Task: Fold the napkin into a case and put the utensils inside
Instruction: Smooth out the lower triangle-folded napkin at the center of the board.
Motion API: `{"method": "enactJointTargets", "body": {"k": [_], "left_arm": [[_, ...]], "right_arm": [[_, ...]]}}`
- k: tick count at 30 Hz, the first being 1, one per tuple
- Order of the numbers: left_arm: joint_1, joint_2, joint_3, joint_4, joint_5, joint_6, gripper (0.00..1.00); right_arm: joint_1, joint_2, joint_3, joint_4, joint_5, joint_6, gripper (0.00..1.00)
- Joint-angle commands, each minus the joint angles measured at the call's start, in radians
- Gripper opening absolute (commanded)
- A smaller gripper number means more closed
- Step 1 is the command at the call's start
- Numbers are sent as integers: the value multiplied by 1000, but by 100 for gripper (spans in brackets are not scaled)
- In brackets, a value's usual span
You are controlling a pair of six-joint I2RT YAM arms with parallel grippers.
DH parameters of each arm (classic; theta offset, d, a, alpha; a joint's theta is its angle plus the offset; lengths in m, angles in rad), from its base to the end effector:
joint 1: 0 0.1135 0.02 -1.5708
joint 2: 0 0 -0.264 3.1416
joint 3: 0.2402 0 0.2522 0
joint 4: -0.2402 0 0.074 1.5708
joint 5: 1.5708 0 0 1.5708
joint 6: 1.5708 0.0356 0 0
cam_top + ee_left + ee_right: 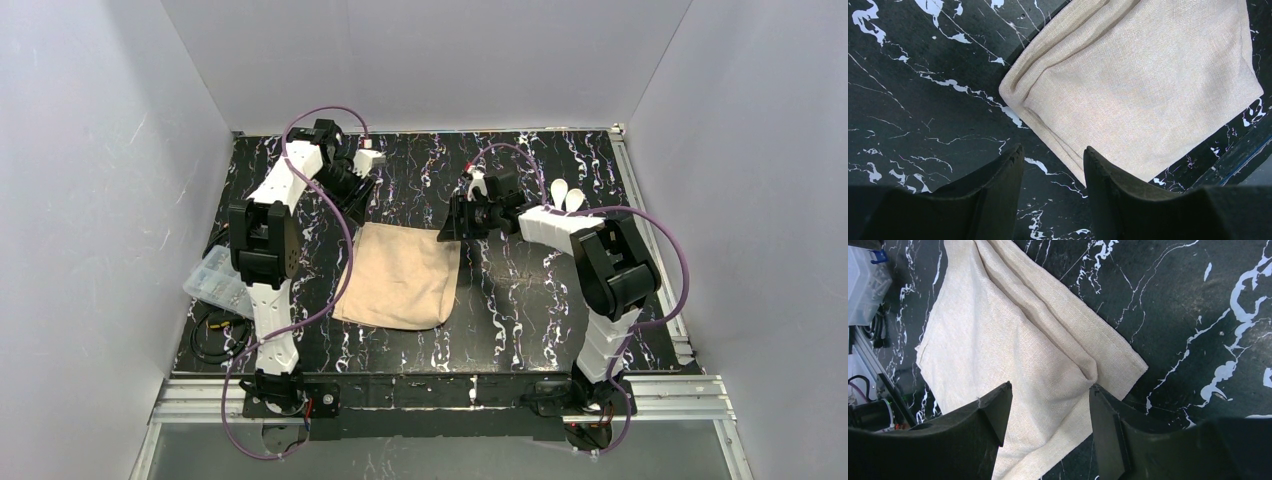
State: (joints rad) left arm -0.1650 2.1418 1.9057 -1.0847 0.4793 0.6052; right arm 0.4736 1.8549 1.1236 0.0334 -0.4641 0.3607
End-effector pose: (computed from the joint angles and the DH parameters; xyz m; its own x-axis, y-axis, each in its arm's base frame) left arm 0.4323 -0.0886 0.2343 -0.6390 0.6182 -0.4577 0.7562 0.6138 -0.2267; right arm 0.3465 0.1955 0.1800 -0.7867 -0.0486 -0.6154 -0.4653 0.7017 0.5395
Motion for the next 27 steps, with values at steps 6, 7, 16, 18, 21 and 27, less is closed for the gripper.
{"method": "enactJointTargets", "body": {"k": [6,7,16,18,21,27], "left_arm": [[25,-68,-14,-20,9,-15,46],[28,-67,-13,-20,10,-15,46],[38,-66,-15,-19,27,-36,47],[38,-64,-19,-20,26,-33,46],[37,-60,-9,-20,38,-35,46],[-23,-11,119,-23,103,-64,46]], "right_arm": [[32,41,3,44,30,-15,68],[33,46,5,47,28,-14,68],[36,74,9,70,27,-11,56],[36,57,4,73,32,-11,49],[36,30,5,70,41,-23,32],[37,8,22,50,46,-40,21]]}}
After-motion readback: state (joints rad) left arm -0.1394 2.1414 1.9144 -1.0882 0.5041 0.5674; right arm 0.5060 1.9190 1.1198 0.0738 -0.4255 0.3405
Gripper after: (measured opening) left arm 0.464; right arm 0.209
